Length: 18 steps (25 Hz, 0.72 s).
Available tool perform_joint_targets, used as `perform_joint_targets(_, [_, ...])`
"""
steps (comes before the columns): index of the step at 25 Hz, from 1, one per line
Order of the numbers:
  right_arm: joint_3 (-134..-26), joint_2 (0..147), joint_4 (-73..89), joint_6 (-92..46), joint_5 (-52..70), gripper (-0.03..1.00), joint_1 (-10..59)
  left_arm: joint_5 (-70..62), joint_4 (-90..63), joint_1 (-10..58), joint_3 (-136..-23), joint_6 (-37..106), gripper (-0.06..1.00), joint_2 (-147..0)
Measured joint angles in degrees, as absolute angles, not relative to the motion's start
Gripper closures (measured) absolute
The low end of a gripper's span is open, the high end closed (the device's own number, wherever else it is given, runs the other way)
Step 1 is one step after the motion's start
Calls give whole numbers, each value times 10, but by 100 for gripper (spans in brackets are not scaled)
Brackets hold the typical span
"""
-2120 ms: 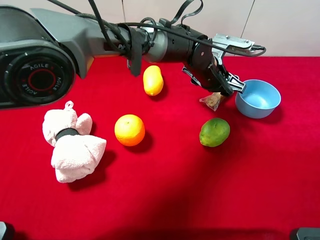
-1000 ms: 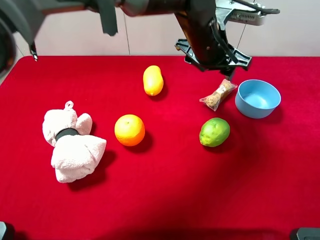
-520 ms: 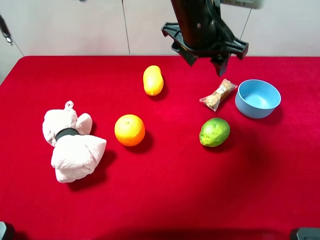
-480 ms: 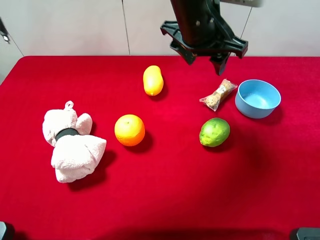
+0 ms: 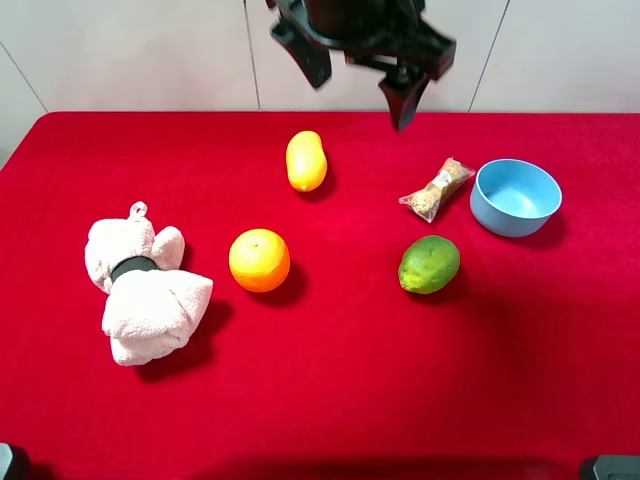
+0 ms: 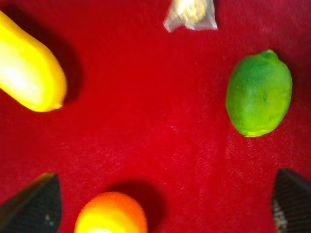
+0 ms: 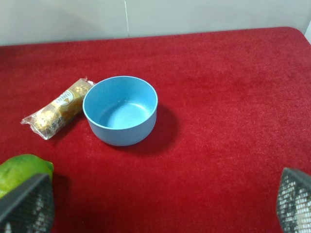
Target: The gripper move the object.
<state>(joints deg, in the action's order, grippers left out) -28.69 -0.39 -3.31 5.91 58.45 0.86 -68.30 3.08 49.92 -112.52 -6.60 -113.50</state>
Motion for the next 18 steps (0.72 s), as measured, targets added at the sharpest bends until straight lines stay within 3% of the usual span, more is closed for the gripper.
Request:
perform_joint_targets(5, [-287,-4,-33,59,584,27,9,-684,33,499,-1118,-47,-3,-1085])
perform_joint_targets(18, [-287,-4,-33,59,584,27,9,-684,-14,499,-978,13,-4,-930])
